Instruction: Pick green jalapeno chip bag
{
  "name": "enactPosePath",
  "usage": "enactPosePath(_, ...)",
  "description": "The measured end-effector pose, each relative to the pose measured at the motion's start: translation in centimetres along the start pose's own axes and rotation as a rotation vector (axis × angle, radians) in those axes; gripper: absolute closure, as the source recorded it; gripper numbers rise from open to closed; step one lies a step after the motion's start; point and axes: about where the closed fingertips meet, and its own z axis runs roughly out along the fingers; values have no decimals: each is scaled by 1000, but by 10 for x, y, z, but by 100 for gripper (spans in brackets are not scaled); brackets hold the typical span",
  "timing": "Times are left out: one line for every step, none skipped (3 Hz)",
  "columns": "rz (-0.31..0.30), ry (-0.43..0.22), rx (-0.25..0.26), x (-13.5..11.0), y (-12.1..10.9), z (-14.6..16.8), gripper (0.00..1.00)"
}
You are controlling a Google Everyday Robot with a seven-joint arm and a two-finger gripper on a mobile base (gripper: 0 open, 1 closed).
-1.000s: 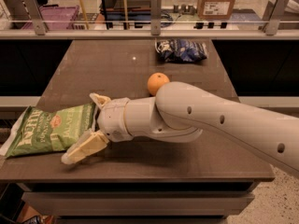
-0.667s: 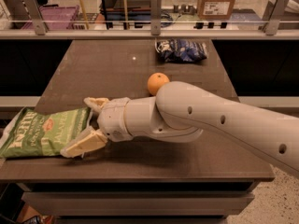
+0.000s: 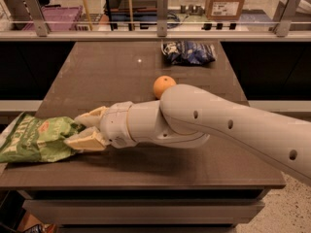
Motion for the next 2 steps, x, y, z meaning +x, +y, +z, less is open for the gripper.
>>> enactPosePath(-4, 1, -2, -2, 1, 1, 87)
enactPosePath(-9, 1, -4, -4, 3, 2, 100)
